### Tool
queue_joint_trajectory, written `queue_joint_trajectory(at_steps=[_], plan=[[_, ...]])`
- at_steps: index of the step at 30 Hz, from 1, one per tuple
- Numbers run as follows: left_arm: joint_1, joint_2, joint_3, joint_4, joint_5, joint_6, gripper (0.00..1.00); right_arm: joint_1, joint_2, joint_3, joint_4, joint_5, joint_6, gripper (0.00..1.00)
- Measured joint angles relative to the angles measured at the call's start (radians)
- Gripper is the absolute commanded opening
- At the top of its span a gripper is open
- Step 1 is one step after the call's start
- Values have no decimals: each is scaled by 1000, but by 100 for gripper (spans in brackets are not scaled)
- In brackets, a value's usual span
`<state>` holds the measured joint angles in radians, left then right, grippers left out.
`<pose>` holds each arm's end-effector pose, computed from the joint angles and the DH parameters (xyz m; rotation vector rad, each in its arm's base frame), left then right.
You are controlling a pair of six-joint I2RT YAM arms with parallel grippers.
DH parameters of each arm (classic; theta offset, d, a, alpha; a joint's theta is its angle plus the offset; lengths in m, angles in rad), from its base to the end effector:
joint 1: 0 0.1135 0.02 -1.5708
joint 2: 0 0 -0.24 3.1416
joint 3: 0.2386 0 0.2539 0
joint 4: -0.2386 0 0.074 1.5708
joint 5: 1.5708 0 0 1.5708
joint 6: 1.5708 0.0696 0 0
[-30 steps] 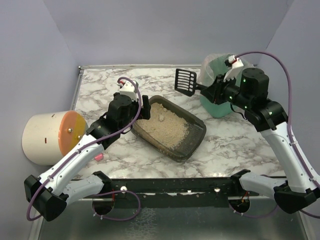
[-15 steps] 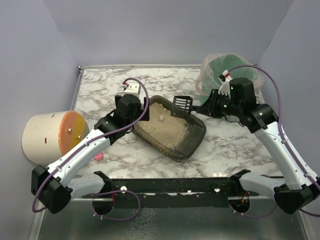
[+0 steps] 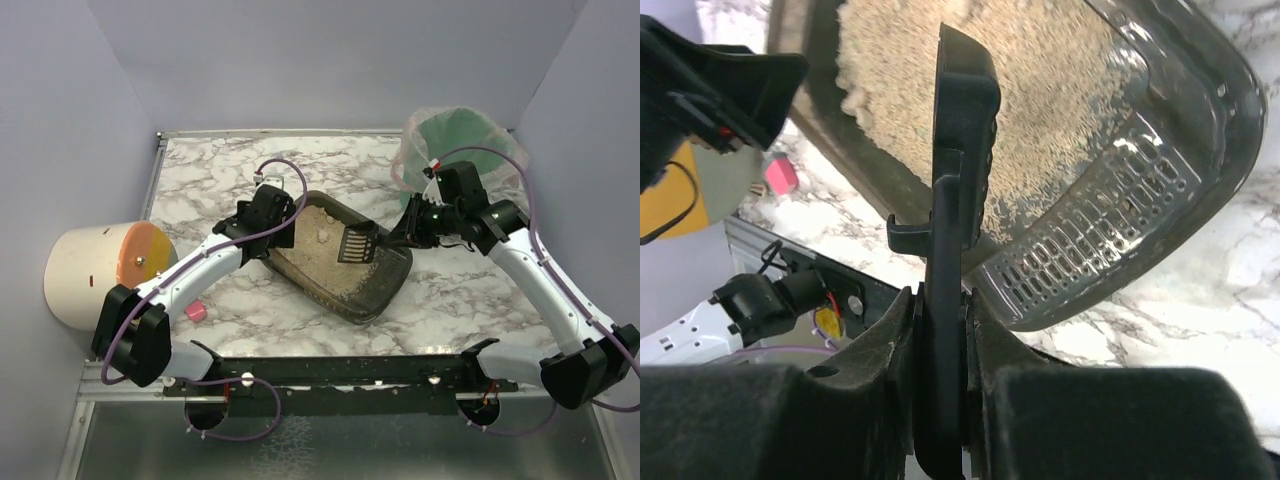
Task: Clean the litter box
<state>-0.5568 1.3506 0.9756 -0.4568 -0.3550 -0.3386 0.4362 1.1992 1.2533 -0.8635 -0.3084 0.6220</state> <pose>0.2784 -0.1448 0.2102 0.0928 2.3347 -0.0139 0.2383 0.1344 0.3088 0.0772 2.5079 0.8419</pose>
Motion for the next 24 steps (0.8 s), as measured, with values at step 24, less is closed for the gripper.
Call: queue_joint_trajectory(at_steps=[24], plan=[[47, 83, 16, -3, 138, 2, 57, 21, 117, -202, 258, 106, 319, 1]])
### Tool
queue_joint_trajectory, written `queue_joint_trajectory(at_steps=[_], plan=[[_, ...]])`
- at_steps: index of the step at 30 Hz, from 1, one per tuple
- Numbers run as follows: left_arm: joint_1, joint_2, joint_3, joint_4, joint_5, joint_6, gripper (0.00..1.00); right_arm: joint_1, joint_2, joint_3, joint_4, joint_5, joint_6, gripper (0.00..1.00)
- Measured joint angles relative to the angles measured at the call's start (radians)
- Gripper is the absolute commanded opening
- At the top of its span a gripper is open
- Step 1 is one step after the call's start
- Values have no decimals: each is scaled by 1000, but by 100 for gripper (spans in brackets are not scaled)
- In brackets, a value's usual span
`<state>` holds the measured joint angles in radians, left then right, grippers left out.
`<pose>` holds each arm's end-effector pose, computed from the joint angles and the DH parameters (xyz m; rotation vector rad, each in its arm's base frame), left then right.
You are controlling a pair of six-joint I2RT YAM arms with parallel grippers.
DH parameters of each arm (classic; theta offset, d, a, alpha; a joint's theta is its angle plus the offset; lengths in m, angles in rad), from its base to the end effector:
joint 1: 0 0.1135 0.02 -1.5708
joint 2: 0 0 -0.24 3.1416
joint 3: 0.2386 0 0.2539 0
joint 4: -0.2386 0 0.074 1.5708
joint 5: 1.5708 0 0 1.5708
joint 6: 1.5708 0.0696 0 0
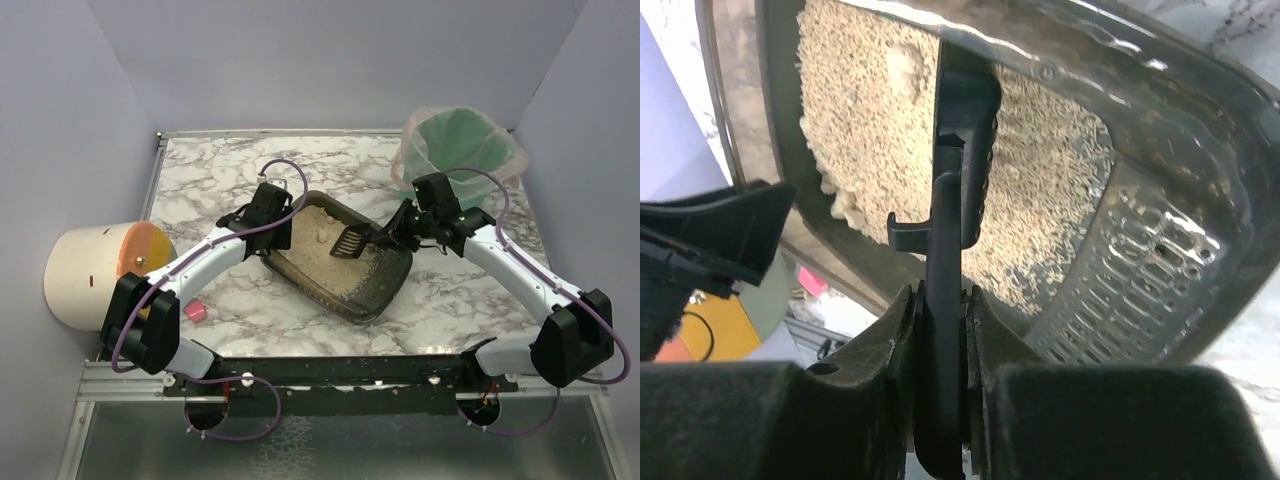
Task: Clean the litter box
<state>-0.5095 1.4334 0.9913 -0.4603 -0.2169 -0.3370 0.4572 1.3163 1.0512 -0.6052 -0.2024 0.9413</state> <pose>0.2900 -0.1448 0.1885 0.1186 2.4441 -0.1060 0.2675 0.1472 0.2303 0.5320 2.5590 0.8171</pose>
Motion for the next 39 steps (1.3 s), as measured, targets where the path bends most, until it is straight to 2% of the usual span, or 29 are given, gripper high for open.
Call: queue_joint_trajectory(at_steps=[9, 19, 26, 31, 39], plan=[[6, 7, 5, -8, 7, 5, 51, 26, 127, 1, 125, 12, 81, 1], [12, 14, 13, -21, 9, 13, 45, 82, 171, 4, 189, 85, 164, 0], [18, 17, 16, -28, 7, 26, 34, 104, 196, -34, 280, 156, 249, 1], [17, 26, 24, -37, 5, 35, 22, 109, 226, -80, 404, 163, 298, 1], [2, 33, 30, -42, -24, 42, 12, 110, 333, -114, 631, 68, 307, 1]])
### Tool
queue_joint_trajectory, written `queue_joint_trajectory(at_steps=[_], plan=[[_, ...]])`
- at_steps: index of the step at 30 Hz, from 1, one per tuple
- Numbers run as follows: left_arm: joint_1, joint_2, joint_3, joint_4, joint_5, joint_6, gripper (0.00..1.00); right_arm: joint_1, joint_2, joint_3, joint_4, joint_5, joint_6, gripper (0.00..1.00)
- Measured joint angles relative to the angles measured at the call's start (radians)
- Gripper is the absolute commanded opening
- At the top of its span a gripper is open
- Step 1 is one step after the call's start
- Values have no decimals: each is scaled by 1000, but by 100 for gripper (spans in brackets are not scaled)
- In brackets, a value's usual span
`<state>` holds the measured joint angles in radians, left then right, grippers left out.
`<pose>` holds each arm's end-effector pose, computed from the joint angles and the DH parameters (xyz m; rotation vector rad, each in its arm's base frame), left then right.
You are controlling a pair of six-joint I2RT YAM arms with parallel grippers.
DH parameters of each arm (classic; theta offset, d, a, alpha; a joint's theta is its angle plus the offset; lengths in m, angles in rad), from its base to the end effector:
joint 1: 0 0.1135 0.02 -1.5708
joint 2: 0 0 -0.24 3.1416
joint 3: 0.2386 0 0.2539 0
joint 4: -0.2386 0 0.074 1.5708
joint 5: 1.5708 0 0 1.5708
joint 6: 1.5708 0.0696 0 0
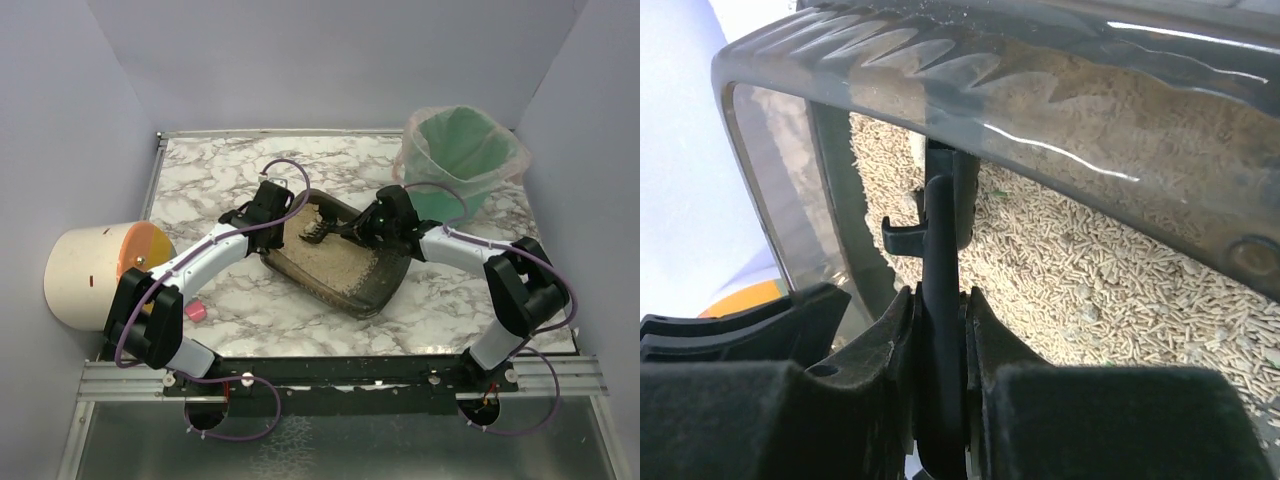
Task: Clean the litter box
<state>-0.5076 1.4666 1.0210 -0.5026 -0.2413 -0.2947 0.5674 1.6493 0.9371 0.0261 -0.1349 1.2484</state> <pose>0.2931 -0.1440 0.1850 0.1672 2.4744 -0.0348 0.3115 0.2096 0.1464 0.7597 2.3838 1.0376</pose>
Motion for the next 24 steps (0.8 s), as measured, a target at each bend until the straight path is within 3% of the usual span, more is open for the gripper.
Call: queue_joint_trajectory(at_steps=[17, 24], plan=[[-12, 8, 6, 2, -32, -2, 9, -13, 3, -231, 438, -91, -21, 1], [-18, 10, 6, 7, -32, 4, 19, -13, -42, -323, 515, -92, 8, 1]])
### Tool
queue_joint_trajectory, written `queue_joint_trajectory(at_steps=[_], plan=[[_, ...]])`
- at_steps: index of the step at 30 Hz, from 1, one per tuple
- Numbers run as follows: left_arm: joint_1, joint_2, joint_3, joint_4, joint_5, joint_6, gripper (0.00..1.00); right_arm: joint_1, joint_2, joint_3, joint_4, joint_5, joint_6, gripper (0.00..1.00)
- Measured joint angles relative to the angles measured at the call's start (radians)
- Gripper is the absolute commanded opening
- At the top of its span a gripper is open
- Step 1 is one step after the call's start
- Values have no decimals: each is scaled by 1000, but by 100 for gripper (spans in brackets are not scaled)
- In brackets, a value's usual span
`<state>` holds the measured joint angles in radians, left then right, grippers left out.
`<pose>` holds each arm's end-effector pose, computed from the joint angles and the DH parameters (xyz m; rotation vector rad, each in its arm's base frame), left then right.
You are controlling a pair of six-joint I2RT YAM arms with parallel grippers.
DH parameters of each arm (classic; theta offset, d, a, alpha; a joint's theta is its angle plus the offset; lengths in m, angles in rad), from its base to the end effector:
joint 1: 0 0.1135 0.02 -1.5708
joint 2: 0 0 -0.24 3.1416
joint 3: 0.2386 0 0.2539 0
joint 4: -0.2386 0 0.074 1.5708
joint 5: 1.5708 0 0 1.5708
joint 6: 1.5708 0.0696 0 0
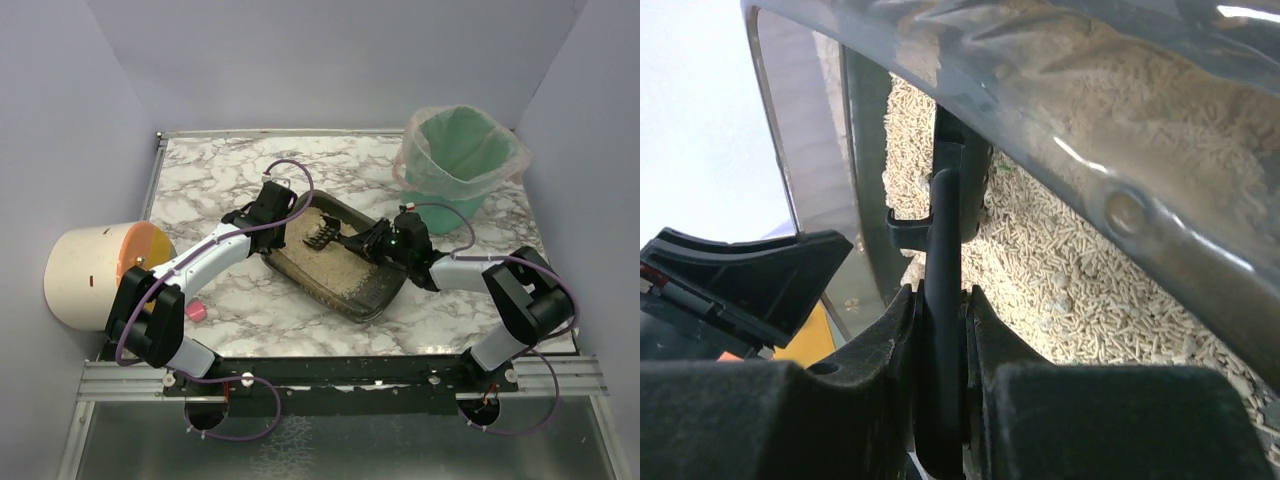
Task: Clean the litter box
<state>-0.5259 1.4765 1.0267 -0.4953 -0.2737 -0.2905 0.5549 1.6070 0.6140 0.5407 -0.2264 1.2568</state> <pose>0.2933 -0.1485 0.1849 0.1803 2.4595 -0.0050 0.2818 0.1931 0.1175 0.6352 2.2095 1.2904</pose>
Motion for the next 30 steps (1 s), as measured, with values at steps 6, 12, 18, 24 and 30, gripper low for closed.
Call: queue_joint_trajectory(at_steps=[6, 12, 18, 24, 30], plan=[[0, 0, 0, 0, -1, 0, 33, 0, -53, -48, 16, -2, 11, 0], [-1, 0, 0, 0, 2, -1, 46, 2, -129, -94, 27, -4, 22, 1], [-13, 1, 0, 0, 14, -2, 59, 2, -206, -145, 28, -3, 28, 1], [-19, 1, 0, -1, 33, -7, 71, 2, -290, -216, 35, -3, 29, 1], [-21, -29, -5, 3, 47, -8, 76, 2, -404, -290, 45, 4, 7, 1]])
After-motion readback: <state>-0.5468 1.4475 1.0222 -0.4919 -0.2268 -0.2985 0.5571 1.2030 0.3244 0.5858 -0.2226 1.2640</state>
